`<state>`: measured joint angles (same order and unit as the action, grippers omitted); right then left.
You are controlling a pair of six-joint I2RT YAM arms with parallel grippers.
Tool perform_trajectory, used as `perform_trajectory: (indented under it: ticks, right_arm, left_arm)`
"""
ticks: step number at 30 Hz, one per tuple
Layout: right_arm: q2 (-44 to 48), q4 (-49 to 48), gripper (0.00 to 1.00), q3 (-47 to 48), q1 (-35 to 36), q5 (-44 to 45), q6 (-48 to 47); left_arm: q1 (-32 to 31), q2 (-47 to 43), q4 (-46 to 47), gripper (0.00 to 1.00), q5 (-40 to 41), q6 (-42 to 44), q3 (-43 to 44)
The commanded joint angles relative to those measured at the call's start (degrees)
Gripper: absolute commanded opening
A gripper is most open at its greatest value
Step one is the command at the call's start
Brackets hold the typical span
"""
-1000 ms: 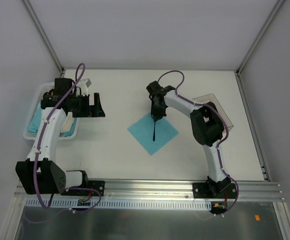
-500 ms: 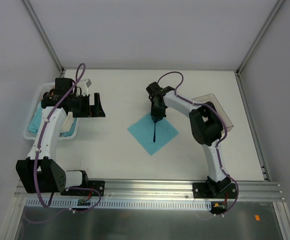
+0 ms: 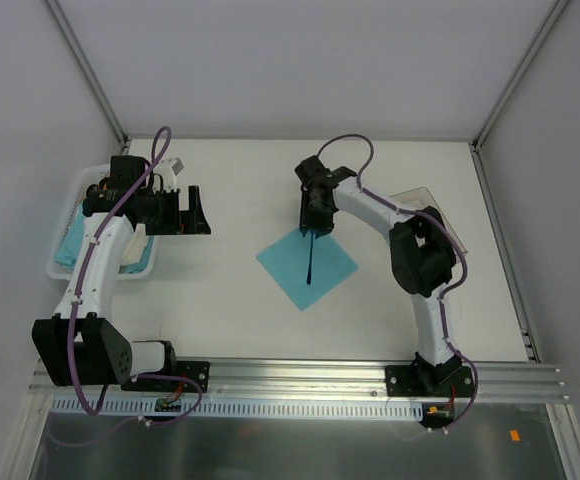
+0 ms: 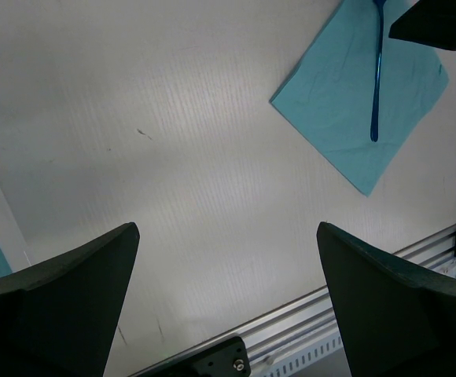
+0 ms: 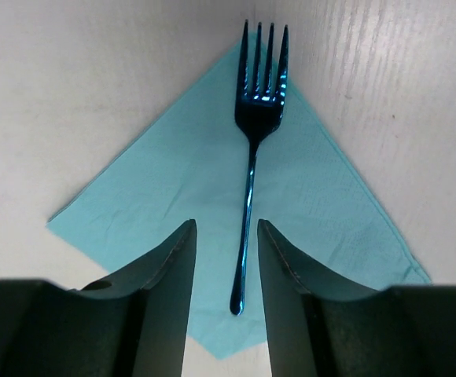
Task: Place the utensils on the paper napkin and roll it up
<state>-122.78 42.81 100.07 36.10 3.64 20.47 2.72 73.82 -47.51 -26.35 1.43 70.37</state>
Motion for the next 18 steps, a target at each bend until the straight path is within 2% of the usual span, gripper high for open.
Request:
perform_trajectory:
  ticks: [1,5,8,11,15,18]
  right_arm:
    - [10.1,1.7,0.4,4.0,-0.3,0.1,-0.8]
    - [16.2,4.4,0.4,5.8,-3.0,-0.8,-3.8]
    - [20.8,6.4,0.36,2.6,-9.4,-1.3,-8.4]
    - [25.5,6.5,0.31,-3.5,-19.5,-0.6,-14.2]
    - [26.5,6.8,0.28,-7.1,-26.8,-0.5,-18.4]
    - [24.1,6.9,0.27,-7.6,-29.1,1.1,-19.9]
  left_arm:
    - [0.4,-0.6,-1.2,0.99,-0.7,-0.1,1.0]
    - [0.5,-1.0,-1.2,0.99,-0.8,0.5,1.0]
    - [0.4,-1.4,-1.3,0.99,-0.5,1.2,1.0]
    - [0.5,-1.7,-1.3,0.99,-1.4,1.9,0.6]
    - [0.5,-1.0,-1.4,0.99,-2.6,1.8,0.5]
    - [0.4,-0.1,-1.3,0.99,-2.7,1.7,1.0]
